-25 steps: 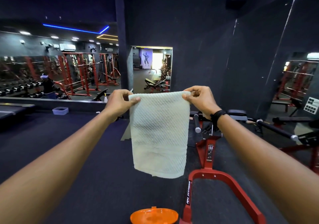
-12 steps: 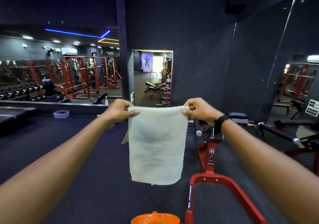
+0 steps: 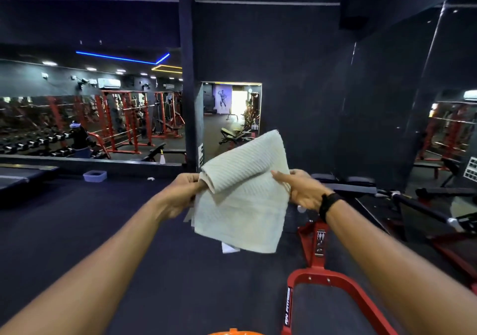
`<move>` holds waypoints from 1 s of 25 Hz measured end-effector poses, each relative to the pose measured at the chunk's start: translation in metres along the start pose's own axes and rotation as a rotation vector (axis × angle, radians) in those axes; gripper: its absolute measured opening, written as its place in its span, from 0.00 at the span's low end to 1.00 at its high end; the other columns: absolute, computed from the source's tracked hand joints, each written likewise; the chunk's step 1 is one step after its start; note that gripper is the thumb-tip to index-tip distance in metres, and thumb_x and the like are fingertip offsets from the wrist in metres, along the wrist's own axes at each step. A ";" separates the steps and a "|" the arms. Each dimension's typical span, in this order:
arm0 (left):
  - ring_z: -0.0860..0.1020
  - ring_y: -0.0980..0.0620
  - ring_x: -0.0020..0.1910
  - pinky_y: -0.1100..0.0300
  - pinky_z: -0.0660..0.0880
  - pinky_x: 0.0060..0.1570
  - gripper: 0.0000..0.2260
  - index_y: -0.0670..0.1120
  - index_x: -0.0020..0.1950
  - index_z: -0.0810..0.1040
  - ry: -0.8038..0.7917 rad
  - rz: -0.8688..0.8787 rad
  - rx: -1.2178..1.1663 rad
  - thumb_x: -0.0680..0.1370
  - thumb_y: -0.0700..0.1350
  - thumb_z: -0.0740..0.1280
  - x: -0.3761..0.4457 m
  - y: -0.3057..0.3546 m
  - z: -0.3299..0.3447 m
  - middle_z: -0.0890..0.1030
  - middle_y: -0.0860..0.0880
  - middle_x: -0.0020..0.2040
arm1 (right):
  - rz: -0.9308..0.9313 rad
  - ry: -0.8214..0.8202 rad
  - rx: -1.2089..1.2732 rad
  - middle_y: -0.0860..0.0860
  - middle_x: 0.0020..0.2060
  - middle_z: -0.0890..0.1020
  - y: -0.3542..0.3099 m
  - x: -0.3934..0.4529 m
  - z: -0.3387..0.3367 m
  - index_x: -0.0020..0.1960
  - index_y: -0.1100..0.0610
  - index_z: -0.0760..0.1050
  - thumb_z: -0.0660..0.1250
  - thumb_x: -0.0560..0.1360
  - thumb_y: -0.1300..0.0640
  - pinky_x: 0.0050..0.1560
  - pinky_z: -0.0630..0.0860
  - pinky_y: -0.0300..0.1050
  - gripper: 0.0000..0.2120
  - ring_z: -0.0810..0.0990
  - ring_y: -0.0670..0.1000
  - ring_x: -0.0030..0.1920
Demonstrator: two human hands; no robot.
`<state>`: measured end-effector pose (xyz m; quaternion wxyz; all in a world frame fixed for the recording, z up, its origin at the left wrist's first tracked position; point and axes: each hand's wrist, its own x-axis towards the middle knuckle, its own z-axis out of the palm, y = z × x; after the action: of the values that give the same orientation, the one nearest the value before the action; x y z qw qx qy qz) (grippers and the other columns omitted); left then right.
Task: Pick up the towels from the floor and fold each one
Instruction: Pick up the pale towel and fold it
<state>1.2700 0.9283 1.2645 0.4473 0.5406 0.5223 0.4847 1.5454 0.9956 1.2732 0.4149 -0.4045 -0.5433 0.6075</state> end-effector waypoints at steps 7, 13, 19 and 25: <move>0.77 0.53 0.23 0.63 0.75 0.23 0.07 0.40 0.48 0.78 0.161 -0.276 -0.275 0.79 0.42 0.64 0.010 -0.005 0.012 0.79 0.46 0.33 | -0.031 0.214 -0.049 0.53 0.35 0.75 0.011 0.009 0.003 0.44 0.53 0.69 0.69 0.75 0.59 0.27 0.71 0.40 0.08 0.74 0.48 0.29; 0.82 0.46 0.43 0.56 0.80 0.40 0.28 0.43 0.66 0.65 0.186 -0.002 -0.279 0.70 0.27 0.71 0.012 -0.001 0.015 0.82 0.40 0.47 | -0.245 -0.004 -0.368 0.60 0.56 0.79 0.006 0.001 -0.007 0.64 0.51 0.69 0.77 0.62 0.71 0.55 0.80 0.54 0.36 0.81 0.59 0.56; 0.81 0.48 0.51 0.62 0.80 0.46 0.21 0.44 0.55 0.79 0.028 0.170 0.153 0.66 0.31 0.77 0.014 -0.004 0.014 0.83 0.42 0.51 | -0.416 0.163 -0.352 0.59 0.52 0.81 0.001 0.005 -0.009 0.57 0.54 0.75 0.79 0.63 0.67 0.52 0.81 0.55 0.25 0.83 0.57 0.51; 0.80 0.53 0.45 0.64 0.76 0.42 0.05 0.44 0.50 0.79 0.089 0.232 0.146 0.76 0.44 0.69 0.016 0.005 0.005 0.83 0.48 0.45 | -0.429 0.096 -0.471 0.57 0.43 0.84 -0.008 -0.005 -0.010 0.45 0.59 0.79 0.78 0.67 0.54 0.46 0.80 0.54 0.13 0.83 0.52 0.42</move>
<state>1.2752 0.9440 1.2698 0.3239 0.6065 0.5096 0.5173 1.5574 0.9947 1.2806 0.4536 -0.3937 -0.7218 0.3438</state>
